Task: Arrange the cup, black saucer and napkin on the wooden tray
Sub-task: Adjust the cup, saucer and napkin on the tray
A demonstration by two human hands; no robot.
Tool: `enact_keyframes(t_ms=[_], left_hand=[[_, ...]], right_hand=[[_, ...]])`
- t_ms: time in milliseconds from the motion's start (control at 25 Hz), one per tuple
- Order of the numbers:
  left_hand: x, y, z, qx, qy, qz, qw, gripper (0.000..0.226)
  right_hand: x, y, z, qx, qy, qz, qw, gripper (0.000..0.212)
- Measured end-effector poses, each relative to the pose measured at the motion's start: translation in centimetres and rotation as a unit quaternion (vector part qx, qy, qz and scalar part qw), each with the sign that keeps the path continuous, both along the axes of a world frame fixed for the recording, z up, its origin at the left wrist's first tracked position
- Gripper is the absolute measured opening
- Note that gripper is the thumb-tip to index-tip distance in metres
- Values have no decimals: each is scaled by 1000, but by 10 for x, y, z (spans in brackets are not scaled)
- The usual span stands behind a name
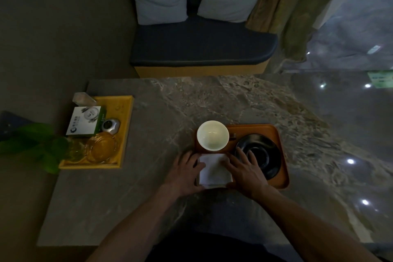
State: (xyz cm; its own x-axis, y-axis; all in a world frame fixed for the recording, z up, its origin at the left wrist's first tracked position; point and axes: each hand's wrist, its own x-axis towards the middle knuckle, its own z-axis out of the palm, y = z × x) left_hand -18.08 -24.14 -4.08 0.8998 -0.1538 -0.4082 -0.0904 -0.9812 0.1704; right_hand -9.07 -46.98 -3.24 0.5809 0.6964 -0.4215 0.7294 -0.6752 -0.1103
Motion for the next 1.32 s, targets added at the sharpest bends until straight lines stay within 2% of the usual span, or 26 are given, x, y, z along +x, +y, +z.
enact_keyframes(t_ms=[600,960,1320], left_hand=[[-3,0,-6,-19,-22,29,999,83],[6,-4,2,-13,13,26,1000,80],[1,-2,1,-12,5,29,999,80]], right_hand=[[8,4,4,-1,-3,5,1000,84],[7,8,-1,-10,0,-11,1000,87],[4,7,2,-2,9,-17,1000,87]])
